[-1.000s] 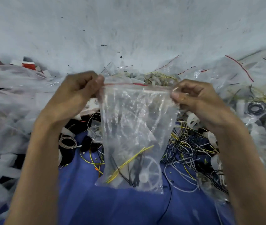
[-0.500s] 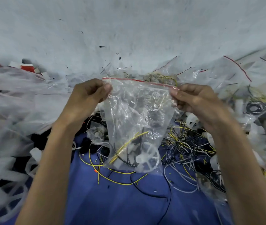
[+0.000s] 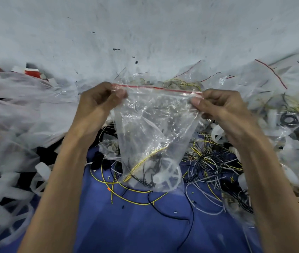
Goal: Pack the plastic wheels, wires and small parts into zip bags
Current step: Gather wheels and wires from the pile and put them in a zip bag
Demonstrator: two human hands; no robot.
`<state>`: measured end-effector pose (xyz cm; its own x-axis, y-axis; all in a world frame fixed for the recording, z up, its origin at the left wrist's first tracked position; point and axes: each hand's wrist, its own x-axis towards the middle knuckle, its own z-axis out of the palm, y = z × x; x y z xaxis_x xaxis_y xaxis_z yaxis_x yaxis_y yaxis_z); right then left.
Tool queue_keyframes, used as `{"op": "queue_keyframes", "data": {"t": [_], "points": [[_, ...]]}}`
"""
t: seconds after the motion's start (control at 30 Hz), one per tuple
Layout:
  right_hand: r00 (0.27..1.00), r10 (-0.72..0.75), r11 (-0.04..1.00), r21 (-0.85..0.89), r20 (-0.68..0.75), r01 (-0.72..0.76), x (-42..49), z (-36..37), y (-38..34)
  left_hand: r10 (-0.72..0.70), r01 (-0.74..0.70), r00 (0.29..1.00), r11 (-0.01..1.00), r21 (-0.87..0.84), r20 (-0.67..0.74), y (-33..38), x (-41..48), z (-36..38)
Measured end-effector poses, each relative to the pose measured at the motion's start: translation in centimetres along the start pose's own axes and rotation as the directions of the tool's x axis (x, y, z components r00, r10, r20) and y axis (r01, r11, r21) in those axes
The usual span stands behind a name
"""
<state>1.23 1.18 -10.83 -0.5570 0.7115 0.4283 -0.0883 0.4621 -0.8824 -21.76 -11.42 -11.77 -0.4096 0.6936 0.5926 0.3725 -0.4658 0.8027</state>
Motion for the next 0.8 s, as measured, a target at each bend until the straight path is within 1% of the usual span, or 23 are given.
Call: {"op": "queue_keyframes", "data": {"t": [0.07, 0.17, 0.23, 0.27, 0.33, 0.37, 0.43, 0.5, 0.6, 0.73, 0.8], "points": [[0.999, -0.009, 0.999, -0.035, 0.033, 0.010, -0.1, -0.2, 0.0, -0.006, 0.005, 0.999, 1.000, 0.019, 0.034, -0.2, -0.1, 0.3], [0.993, -0.106, 0.993, -0.053, 0.043, 0.108, -0.1, -0.1, -0.3, 0.031, -0.031, 0.999, 1.000, 0.004, -0.009, -0.3, 0.0, 0.7], [0.983, -0.176, 0.981, -0.074, 0.052, 0.180, -0.1, 0.0, -0.5, 0.075, -0.075, 0.997, 0.997, -0.030, -0.020, -0.1, 0.0, 0.9], [0.981, -0.188, 0.979, -0.074, 0.059, 0.192, -0.2, 0.0, -0.7, 0.094, -0.095, 0.995, 0.994, -0.059, -0.026, 0.1, 0.0, 0.9], [0.982, -0.170, 0.981, -0.083, 0.087, 0.177, -0.3, 0.1, -1.0, 0.108, -0.110, 0.994, 0.989, -0.098, -0.024, 0.1, 0.0, 0.9], [0.984, -0.151, 0.982, -0.101, 0.096, 0.161, -0.4, 0.2, -1.2, 0.095, -0.095, 0.995, 0.990, -0.103, -0.007, 0.2, 0.0, 0.9], [0.986, -0.140, 0.975, -0.158, 0.093, 0.153, -0.5, 0.4, -1.4, 0.058, -0.054, 0.997, 0.994, -0.091, 0.042, 0.2, -0.1, 1.1], [0.983, -0.164, 0.958, -0.223, 0.082, 0.178, -0.5, 0.6, -1.6, 0.041, -0.037, 0.997, 0.997, -0.063, 0.065, 0.2, -0.3, 1.4], [0.979, -0.192, 0.940, -0.274, 0.065, 0.202, -0.6, 0.7, -1.8, 0.069, -0.069, 0.996, 0.998, -0.012, 0.062, 0.4, -0.3, 1.8], [0.978, -0.172, 0.924, -0.324, 0.119, 0.202, -0.8, 0.9, -2.3, 0.110, -0.111, 0.992, 0.994, 0.008, 0.064, 0.6, -0.4, 1.8], [0.968, -0.218, 0.905, -0.344, 0.128, 0.250, -0.9, 1.4, -2.7, 0.120, -0.123, 0.988, 0.992, 0.021, 0.094, 0.8, -0.5, 1.9]]}}
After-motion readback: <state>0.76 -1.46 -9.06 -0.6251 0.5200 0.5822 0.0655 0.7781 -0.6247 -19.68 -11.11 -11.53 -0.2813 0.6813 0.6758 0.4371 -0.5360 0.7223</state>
